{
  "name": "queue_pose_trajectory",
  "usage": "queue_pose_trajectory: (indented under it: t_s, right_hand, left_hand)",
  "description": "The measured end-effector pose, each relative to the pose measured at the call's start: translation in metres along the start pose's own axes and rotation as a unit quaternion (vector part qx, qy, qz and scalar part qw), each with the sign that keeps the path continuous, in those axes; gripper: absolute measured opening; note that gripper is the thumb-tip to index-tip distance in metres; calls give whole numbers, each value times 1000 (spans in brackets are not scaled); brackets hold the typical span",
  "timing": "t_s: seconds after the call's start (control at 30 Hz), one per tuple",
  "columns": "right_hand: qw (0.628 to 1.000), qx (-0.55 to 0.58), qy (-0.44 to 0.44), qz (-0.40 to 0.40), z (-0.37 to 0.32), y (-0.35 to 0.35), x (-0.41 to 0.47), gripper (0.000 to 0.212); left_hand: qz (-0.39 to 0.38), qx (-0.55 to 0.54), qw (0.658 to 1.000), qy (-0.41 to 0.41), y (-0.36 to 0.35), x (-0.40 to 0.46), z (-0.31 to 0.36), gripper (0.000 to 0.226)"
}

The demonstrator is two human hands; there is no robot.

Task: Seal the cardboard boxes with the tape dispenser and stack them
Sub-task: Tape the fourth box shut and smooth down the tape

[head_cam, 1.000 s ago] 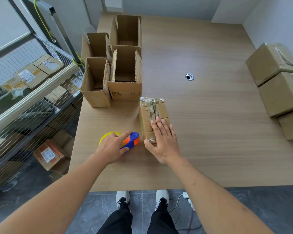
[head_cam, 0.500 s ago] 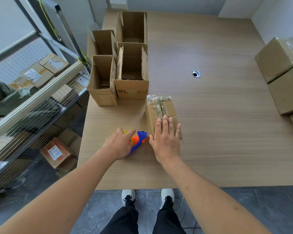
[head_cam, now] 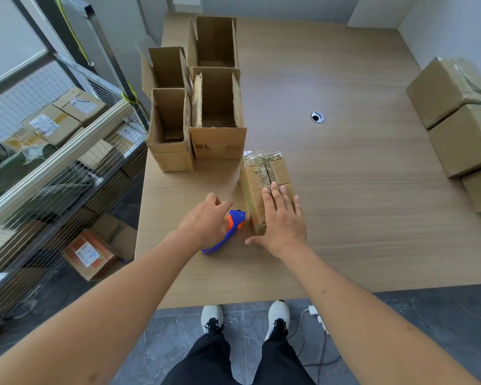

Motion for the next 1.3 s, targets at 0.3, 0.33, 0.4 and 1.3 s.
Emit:
queue_pose_trajectory:
  t_s: [0.3,0.33,0.4,1.3]
  right_hand:
    - [984,105,121,-75,36,31,-10,126]
    - [983,104,131,-77,41,32,-9,116]
    - [982,89,150,-69,50,33,-8,100]
    - [915,48,294,274,71,-22,-16,60]
  left_hand:
    - [83,-10,987,-137,9,-11,75,58]
    - [88,-4,986,-144,7,-11,80,58]
    - [91,5,985,-147,-1,-10,88,65]
    - [186,62,957,-213,-30,-7,77,65]
Point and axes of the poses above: each hand's wrist, its own x-axis towards the middle knuckle, its own y-axis out of the back of the hand, z = x × y, the point moved 7 cm from there along x, towards the middle knuckle, and after that the axes turned 3 degrees about y, right-handed, at the moved point
